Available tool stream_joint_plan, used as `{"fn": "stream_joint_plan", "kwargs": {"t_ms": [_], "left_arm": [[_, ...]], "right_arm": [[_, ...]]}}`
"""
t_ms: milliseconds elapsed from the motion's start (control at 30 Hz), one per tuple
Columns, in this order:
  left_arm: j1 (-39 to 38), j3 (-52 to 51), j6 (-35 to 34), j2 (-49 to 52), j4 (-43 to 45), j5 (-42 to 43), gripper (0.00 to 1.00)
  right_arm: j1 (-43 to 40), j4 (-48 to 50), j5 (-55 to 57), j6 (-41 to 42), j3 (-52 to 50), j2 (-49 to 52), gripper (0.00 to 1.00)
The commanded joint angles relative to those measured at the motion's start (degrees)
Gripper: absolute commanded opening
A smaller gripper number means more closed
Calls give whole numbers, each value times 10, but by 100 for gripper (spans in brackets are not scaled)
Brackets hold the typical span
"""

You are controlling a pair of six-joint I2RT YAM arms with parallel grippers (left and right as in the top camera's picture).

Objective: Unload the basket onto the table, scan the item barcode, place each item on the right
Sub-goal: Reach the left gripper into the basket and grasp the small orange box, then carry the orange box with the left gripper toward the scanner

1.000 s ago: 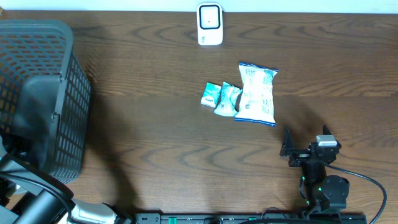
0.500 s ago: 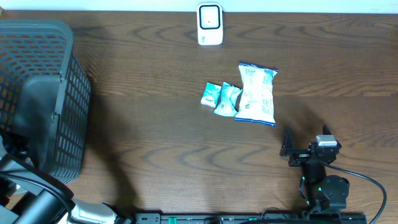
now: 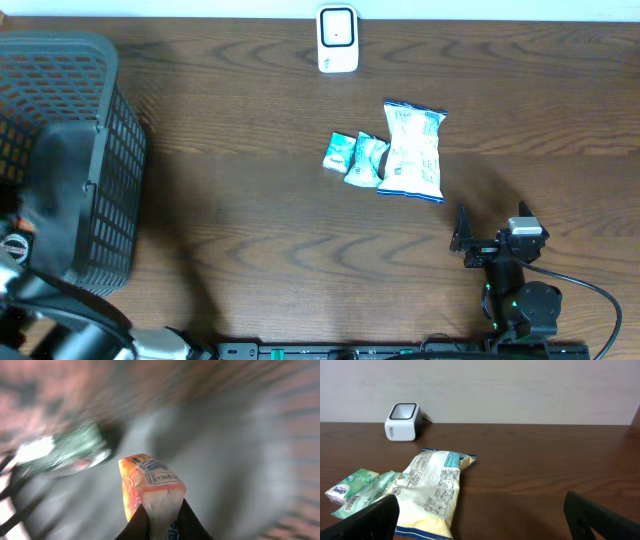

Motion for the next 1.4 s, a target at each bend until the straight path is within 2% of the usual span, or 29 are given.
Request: {"fn": "stream_joint_plan", "kwargs": {"t_ms": [0, 200, 333, 533, 667, 767, 967, 1133, 1200, 1367], "left_arm": [[-6, 25, -1, -70, 39, 163, 7], [-67, 25, -24, -126, 102, 263, 8], [-134, 25, -23, -164, 132, 264, 7], [-203, 25, 30, -222, 189, 261, 7], [-256, 25, 25, -252, 192, 263, 7], [-325, 25, 25, -259, 189, 263, 7], [-493, 23, 31, -242, 187, 262, 7], [-610, 16, 103, -193, 182, 262, 7], [-641, 15, 126, -163, 178, 261, 7], [-697, 15, 129, -72, 202, 260, 8]], "right_arm": [[-7, -1, 1, -4, -2, -2, 99], [-7, -1, 1, -4, -2, -2, 99], [-7, -1, 1, -4, -2, -2, 99], [-7, -1, 1, -4, -2, -2, 99], [-7, -1, 1, -4, -2, -2, 99], [-7, -1, 1, -4, -2, -2, 99], [-7, -1, 1, -4, -2, -2, 99], [-7, -1, 1, -4, -2, -2, 99], [-7, -1, 1, -4, -2, -2, 99], [-7, -1, 1, -4, -2, -2, 99]]}}
